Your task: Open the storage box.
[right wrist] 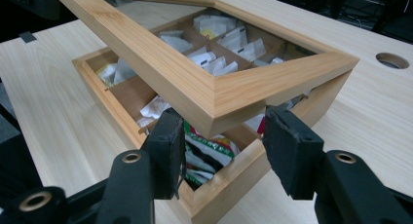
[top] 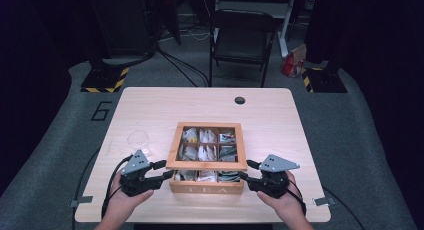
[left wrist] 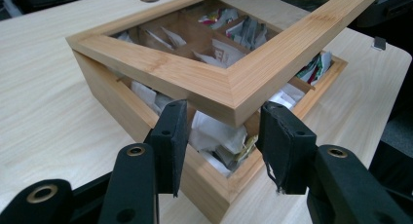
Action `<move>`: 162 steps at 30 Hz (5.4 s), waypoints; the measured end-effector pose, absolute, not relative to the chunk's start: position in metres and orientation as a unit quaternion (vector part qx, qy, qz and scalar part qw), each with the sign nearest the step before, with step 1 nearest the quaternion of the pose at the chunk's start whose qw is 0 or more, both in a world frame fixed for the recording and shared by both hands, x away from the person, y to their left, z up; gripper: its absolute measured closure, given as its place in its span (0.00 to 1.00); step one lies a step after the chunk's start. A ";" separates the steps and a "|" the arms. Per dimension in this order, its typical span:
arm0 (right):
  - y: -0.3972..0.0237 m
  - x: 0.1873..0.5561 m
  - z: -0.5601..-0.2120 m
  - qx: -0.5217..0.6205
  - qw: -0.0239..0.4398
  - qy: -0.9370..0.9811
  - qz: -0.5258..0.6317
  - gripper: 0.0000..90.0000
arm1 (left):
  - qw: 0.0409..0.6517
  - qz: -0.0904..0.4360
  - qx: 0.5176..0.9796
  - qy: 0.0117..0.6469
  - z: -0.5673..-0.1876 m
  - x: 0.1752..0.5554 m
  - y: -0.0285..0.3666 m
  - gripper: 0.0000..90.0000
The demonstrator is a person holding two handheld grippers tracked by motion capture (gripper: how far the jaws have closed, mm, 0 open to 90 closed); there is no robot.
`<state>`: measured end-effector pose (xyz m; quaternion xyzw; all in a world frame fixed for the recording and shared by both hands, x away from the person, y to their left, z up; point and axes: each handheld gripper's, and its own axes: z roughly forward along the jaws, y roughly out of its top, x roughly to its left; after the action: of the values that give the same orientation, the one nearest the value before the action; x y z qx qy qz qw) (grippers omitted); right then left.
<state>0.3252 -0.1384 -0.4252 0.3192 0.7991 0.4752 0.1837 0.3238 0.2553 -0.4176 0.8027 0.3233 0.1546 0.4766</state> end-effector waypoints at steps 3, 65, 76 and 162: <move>-0.139 0.329 -0.421 0.320 0.181 0.794 0.484 0.54 | 0.480 0.162 0.800 0.323 -0.413 0.325 0.255 0.60; -0.138 0.379 -0.349 0.305 0.197 0.783 0.505 0.54 | 0.488 0.202 0.769 0.360 -0.390 0.413 0.243 0.62; -0.139 0.386 -0.348 0.312 0.193 0.779 0.508 0.53 | 0.483 0.209 0.770 0.362 -0.385 0.418 0.241 0.63; -0.127 0.500 -0.403 0.381 0.196 0.776 0.462 0.66 | 0.496 0.207 0.755 0.375 -0.355 0.477 0.239 0.68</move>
<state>0.5001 -0.1265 -0.4034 0.3815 0.7761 0.4622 0.1963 0.4774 0.2392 -0.3545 0.7554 0.3752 0.2070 0.4957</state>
